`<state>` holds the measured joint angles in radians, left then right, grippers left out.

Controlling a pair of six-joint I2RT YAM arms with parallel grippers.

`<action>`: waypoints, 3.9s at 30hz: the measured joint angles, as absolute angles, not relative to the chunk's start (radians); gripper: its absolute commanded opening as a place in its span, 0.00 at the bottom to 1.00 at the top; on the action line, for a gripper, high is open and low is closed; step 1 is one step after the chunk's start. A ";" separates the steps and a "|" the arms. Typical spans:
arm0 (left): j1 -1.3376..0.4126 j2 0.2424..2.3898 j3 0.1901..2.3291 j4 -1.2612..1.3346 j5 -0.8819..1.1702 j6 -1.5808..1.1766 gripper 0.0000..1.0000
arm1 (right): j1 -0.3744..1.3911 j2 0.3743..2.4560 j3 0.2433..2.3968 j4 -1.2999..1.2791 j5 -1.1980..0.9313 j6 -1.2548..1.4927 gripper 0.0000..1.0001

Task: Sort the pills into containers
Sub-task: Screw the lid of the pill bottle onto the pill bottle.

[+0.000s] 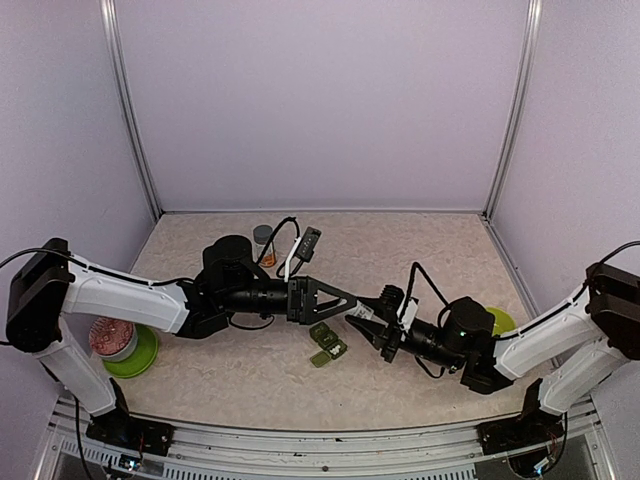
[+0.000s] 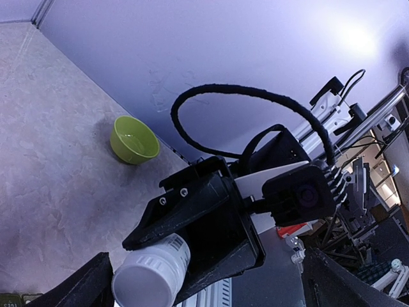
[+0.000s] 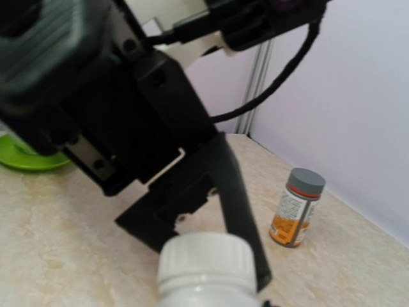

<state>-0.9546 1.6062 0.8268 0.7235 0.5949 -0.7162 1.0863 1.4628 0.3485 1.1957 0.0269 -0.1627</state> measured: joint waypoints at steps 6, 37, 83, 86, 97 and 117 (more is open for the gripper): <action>-0.955 1.608 0.827 0.724 0.594 -0.713 0.99 | 1.086 1.481 0.360 1.192 0.003 -0.156 0.00; -0.954 1.612 0.820 0.738 0.595 -0.714 0.99 | 1.088 1.451 0.360 1.192 0.035 -0.149 0.00; -0.940 1.628 0.817 0.714 0.602 -0.733 0.92 | 1.100 1.462 0.397 1.091 0.007 -0.211 0.00; -0.932 1.621 0.821 0.671 0.602 -0.732 0.90 | 1.100 1.435 0.397 1.054 0.018 -0.250 0.00; -0.893 1.568 0.826 0.580 0.625 -0.728 0.77 | 1.101 1.379 0.389 0.992 0.040 -0.339 0.00; -0.894 1.583 0.828 0.542 0.681 -0.725 0.61 | 1.130 1.376 0.389 0.973 0.070 -0.375 0.00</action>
